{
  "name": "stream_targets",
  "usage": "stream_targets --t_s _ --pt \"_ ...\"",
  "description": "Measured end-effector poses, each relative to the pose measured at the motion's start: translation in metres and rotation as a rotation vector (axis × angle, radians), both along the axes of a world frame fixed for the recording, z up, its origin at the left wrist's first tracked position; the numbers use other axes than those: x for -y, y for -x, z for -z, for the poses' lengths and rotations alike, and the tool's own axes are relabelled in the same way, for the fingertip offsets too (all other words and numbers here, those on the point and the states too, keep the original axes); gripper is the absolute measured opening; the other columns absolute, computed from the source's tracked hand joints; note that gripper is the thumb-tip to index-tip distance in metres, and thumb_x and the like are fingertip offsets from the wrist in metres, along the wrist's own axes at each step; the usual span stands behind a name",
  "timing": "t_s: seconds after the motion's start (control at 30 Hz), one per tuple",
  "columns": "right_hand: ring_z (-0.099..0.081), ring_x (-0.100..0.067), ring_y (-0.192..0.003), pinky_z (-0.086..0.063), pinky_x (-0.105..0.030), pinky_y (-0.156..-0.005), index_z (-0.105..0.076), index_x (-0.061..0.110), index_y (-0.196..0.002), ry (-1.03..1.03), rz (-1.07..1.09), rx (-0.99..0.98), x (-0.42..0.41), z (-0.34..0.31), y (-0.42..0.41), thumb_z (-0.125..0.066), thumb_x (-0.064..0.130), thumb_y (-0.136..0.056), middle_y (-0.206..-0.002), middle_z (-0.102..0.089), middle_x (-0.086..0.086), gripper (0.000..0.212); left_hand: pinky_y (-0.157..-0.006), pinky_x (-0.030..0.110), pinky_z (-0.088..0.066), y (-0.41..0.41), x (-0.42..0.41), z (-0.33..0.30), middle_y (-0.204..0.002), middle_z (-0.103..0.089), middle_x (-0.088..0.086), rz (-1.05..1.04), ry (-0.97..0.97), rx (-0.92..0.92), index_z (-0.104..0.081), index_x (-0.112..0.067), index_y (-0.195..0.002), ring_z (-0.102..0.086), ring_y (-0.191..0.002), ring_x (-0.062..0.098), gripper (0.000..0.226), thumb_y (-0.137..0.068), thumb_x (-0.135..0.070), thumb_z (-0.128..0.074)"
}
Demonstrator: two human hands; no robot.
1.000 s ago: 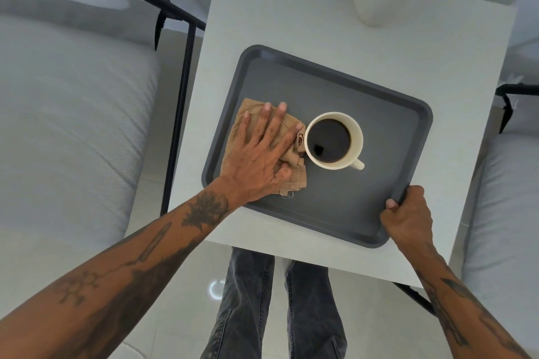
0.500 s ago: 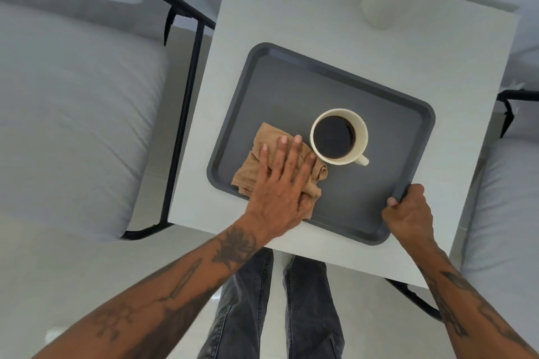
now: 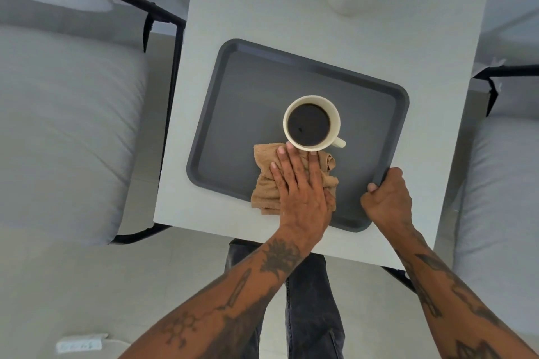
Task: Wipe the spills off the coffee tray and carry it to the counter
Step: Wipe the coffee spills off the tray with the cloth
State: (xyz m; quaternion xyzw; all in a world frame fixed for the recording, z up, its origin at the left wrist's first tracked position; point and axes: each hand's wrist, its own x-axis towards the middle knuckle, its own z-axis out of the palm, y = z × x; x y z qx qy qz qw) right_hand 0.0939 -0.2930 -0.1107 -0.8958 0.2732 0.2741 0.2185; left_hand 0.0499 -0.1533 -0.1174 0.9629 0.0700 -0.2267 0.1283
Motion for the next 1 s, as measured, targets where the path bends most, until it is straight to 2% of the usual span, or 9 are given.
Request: stream_targets --t_s 0.1,0.23,0.33,0.5,0.67,0.73,0.8,0.87,1.0 --pt "-0.05 -0.023 -0.08 -0.041 -0.033 -0.07 -0.043 0.005 -0.112 -0.006 0.002 0.016 0.001 0.001 0.002 -0.063 0.009 -0.089 -0.095 -0.048 -0.006 0.03 -0.117 0.064 0.01 -0.005 0.011 -0.002 -0.158 0.015 0.036 -0.04 -0.012 -0.035 0.01 -0.004 -0.156 0.015 -0.144 0.055 0.071 -0.101 -0.045 -0.009" --pt "-0.051 -0.023 -0.079 -0.042 -0.034 -0.069 -0.044 0.006 -0.112 0.001 0.021 0.016 -0.001 0.003 0.002 -0.064 0.01 -0.089 -0.096 -0.049 -0.006 0.031 -0.119 0.065 0.004 -0.005 0.016 0.0 -0.158 0.013 0.037 -0.02 -0.044 -0.042 0.012 -0.006 -0.156 0.014 -0.145 0.056 0.071 -0.102 -0.044 -0.012" --pt "-0.05 -0.022 -0.08 -0.042 -0.034 -0.07 -0.044 0.007 -0.114 0.007 0.027 0.018 -0.002 0.002 0.003 -0.064 0.011 -0.089 -0.098 -0.047 -0.005 0.033 -0.119 0.065 -0.002 0.003 0.019 0.004 -0.16 0.009 0.034 0.09 -0.043 0.007 0.004 -0.006 -0.157 0.009 -0.146 0.054 0.069 -0.101 -0.046 -0.004" --pt "-0.047 -0.024 -0.076 -0.037 -0.034 -0.067 -0.038 0.011 -0.1 -0.024 -0.004 0.0 0.001 -0.006 -0.001 -0.067 0.018 -0.086 -0.094 -0.047 -0.006 0.032 -0.119 0.062 -0.013 0.022 0.046 0.005 -0.161 -0.011 0.028 0.332 -0.074 0.013 -0.016 -0.01 -0.158 -0.009 -0.147 0.049 0.078 -0.099 -0.06 -0.029" --pt "-0.053 -0.029 -0.084 -0.038 -0.034 -0.068 -0.043 0.006 -0.108 -0.147 -0.013 -0.026 0.015 -0.008 -0.004 -0.063 0.017 -0.088 -0.097 -0.05 -0.009 0.03 -0.122 0.06 -0.002 0.011 0.039 -0.017 -0.163 0.007 0.027 0.388 0.047 -0.086 -0.002 -0.01 -0.158 0.009 -0.149 0.047 0.069 -0.102 -0.047 -0.019" --pt "-0.06 -0.031 -0.097 -0.045 -0.034 -0.073 -0.045 0.006 -0.122 -0.24 0.036 0.031 0.023 -0.013 0.004 -0.063 0.016 -0.09 -0.107 -0.056 -0.011 0.038 -0.117 0.057 -0.026 0.006 0.02 -0.036 -0.161 -0.023 0.026 0.29 0.211 -0.036 -0.032 -0.007 -0.152 -0.022 -0.148 0.046 0.063 -0.098 -0.04 -0.03" --pt "-0.058 -0.028 -0.105 -0.048 -0.031 -0.082 -0.048 0.009 -0.127 -0.142 -0.047 0.285 0.023 -0.022 0.018 -0.064 0.021 -0.09 -0.12 -0.056 -0.012 0.042 -0.092 0.049 -0.05 0.001 -0.008 -0.049 -0.135 -0.057 0.019 0.082 0.226 0.179 -0.057 -0.006 -0.128 -0.055 -0.118 0.038 0.041 -0.094 -0.028 -0.049" --pt "-0.053 -0.027 -0.109 -0.047 -0.032 -0.087 -0.052 0.01 -0.126 -0.059 -0.194 0.448 0.017 -0.028 0.026 -0.063 0.03 -0.091 -0.123 -0.055 -0.012 0.042 -0.085 0.046 -0.051 -0.003 -0.029 -0.05 -0.124 -0.058 0.013 -0.154 0.167 0.199 -0.057 -0.007 -0.121 -0.054 -0.108 0.031 0.034 -0.095 -0.029 -0.057" --pt "-0.046 -0.029 -0.117 -0.043 -0.042 -0.095 -0.049 0.011 -0.133 -0.031 -0.407 0.177 -0.001 -0.024 0.016 -0.06 0.033 -0.09 -0.129 -0.051 -0.012 0.049 -0.091 0.044 -0.049 -0.008 -0.035 -0.036 -0.112 -0.062 0.008 -0.427 0.303 -0.017 -0.045 -0.008 -0.137 -0.057 -0.106 0.026 0.053 -0.094 -0.033 -0.063"
